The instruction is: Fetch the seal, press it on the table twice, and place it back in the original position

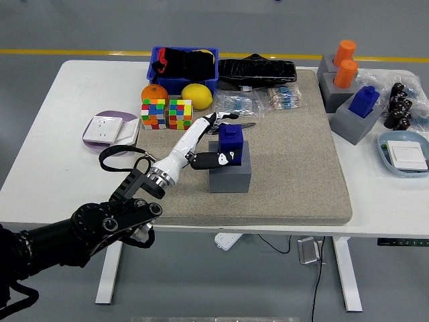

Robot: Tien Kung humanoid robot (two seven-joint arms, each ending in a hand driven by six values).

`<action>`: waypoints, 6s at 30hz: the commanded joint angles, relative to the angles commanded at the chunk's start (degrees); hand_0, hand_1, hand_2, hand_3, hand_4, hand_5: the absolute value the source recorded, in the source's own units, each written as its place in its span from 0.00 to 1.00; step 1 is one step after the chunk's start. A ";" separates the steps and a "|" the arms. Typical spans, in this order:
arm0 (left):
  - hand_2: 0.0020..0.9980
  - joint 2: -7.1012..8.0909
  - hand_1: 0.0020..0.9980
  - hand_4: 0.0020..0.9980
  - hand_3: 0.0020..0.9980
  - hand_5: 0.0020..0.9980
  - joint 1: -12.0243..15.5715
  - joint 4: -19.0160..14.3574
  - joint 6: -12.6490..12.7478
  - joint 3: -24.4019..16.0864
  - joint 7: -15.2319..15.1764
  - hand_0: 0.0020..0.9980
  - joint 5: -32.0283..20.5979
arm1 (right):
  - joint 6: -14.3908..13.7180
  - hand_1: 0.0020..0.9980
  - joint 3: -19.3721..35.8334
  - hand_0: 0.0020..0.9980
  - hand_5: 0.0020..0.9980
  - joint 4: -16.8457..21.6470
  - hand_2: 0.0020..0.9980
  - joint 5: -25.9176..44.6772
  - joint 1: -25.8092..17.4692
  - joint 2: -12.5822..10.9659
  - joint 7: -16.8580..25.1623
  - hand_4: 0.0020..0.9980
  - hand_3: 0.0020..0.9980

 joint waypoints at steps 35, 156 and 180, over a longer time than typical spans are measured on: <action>0.49 0.76 0.57 0.61 0.79 0.00 -0.57 -0.10 -0.40 2.67 0.35 0.83 0.14 | 0.03 0.77 0.25 0.84 0.37 0.02 0.76 -0.15 -0.23 0.08 -0.01 0.76 0.70; 1.00 15.12 1.00 1.00 1.00 0.53 4.03 3.66 -8.47 -21.45 0.52 1.00 -2.64 | -0.20 0.76 1.30 0.84 0.37 0.10 0.76 -0.58 1.30 -1.21 0.01 0.76 0.70; 0.99 15.34 0.97 1.00 1.00 0.50 3.72 3.38 -8.80 -21.14 1.56 0.98 -3.08 | -0.22 0.76 1.26 0.84 0.37 0.10 0.76 -0.65 0.76 -1.05 0.00 0.76 0.70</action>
